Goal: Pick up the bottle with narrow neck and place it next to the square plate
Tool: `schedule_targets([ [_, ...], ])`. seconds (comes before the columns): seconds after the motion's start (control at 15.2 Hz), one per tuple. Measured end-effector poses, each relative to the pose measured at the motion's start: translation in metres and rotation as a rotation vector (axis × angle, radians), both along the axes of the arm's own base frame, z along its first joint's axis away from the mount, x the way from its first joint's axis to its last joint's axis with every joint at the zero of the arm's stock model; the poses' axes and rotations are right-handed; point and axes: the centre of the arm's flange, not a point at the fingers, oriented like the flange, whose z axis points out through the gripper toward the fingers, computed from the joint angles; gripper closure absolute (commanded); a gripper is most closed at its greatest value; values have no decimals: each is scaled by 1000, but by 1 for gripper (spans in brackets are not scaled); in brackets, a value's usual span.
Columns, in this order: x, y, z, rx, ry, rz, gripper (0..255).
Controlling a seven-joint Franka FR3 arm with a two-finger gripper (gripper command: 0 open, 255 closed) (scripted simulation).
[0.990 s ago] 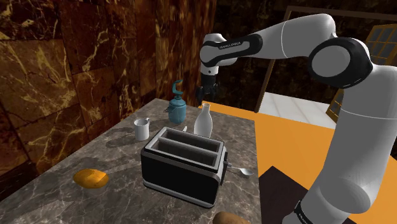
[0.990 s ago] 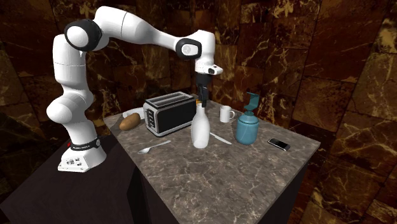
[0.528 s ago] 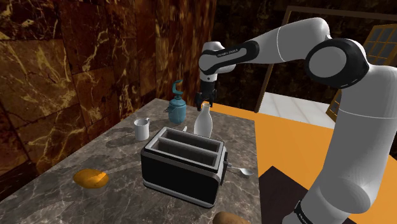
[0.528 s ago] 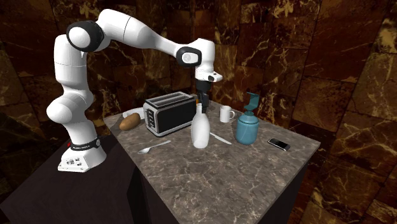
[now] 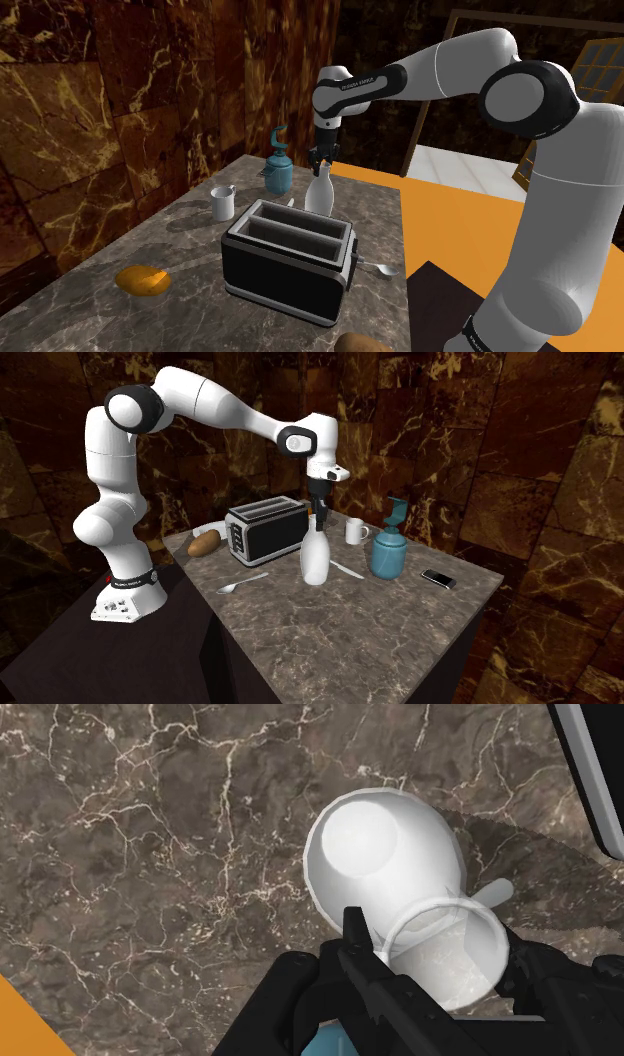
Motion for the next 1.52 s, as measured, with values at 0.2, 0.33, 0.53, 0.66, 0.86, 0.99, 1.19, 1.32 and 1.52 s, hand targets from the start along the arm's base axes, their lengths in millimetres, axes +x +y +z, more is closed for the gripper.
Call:
schedule_targets([
  [0.2,0,0,0,0,0,0,255],
  [0.33,0,0,0,0,0,0,255],
  [0.53,0,0,0,0,0,0,255],
  [0.66,0,1,6,0,1,0,255],
  [0.86,1,0,20,0,0,0,255],
  [0.99,1,0,30,0,1,0,255],
  [1.19,-1,1,47,0,0,0,255],
  [1.32,1,-1,58,0,0,0,255],
  [1.52,1,0,72,0,0,0,255],
])
